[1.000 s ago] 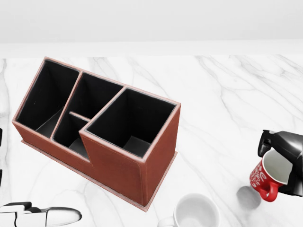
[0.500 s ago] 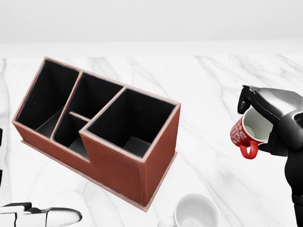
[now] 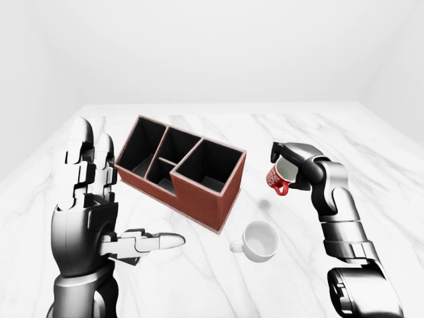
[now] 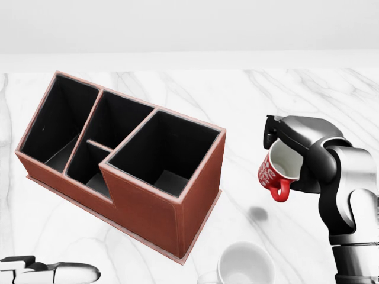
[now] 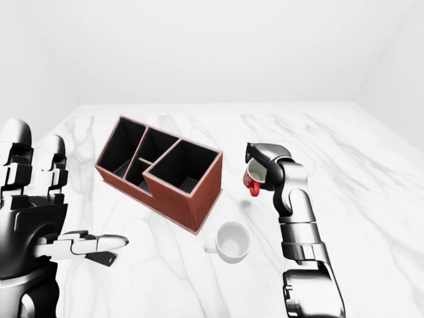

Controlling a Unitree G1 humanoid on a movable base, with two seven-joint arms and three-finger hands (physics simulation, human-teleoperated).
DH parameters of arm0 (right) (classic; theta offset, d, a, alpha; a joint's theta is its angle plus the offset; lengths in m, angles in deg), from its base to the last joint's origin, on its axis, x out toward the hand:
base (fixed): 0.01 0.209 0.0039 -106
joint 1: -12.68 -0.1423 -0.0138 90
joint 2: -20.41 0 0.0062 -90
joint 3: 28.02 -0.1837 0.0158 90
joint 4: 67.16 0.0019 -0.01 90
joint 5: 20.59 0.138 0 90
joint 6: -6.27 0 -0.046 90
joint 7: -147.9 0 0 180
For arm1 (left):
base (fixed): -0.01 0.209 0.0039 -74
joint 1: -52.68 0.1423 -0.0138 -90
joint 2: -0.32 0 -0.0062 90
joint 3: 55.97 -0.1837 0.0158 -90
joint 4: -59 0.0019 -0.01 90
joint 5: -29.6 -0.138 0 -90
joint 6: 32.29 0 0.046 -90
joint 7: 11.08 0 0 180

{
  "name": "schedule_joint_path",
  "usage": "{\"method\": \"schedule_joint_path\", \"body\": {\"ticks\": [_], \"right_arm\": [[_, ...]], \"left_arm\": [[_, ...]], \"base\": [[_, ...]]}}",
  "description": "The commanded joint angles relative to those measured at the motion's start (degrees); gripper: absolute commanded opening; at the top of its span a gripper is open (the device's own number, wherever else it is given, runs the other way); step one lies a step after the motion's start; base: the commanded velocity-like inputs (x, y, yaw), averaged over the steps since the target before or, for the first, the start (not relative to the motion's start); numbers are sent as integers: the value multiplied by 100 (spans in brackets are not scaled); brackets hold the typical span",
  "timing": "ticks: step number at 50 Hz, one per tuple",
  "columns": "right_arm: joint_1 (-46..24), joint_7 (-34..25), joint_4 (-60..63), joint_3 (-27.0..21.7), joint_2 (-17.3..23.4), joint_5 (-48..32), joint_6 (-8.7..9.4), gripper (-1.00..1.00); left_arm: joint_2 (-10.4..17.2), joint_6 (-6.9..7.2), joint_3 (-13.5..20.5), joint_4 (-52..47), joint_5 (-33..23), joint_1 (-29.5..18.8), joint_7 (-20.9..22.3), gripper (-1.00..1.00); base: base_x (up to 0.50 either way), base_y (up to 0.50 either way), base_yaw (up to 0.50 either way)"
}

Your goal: Pick up the red mug and place it to the right of the caddy.

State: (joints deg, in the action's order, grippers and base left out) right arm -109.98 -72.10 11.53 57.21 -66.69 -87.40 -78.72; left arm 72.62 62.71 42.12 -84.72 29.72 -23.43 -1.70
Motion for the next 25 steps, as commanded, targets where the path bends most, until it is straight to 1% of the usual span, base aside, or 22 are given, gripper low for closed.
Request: {"method": "schedule_joint_path", "body": {"ticks": [1,10,17,21,25], "right_arm": [[45,0,-221,187,-256,-103,0,-100],[38,0,-852,259,-322,-62,0,-100],[36,0,-920,279,-306,-28,0,-100],[100,0,-777,319,-359,-81,0,-100],[37,0,-893,331,-402,-86,0,-100]], "left_arm": [[-12,0,-12,-55,-11,17,4,100],[-17,0,17,-37,16,22,12,100],[-14,0,10,-38,7,13,3,100],[-11,0,25,-29,16,6,3,100],[-15,0,68,-105,52,18,20,100]], "base": [[0,0,0],[0,0,0],[0,0,0],[0,0,0],[0,0,0]]}}
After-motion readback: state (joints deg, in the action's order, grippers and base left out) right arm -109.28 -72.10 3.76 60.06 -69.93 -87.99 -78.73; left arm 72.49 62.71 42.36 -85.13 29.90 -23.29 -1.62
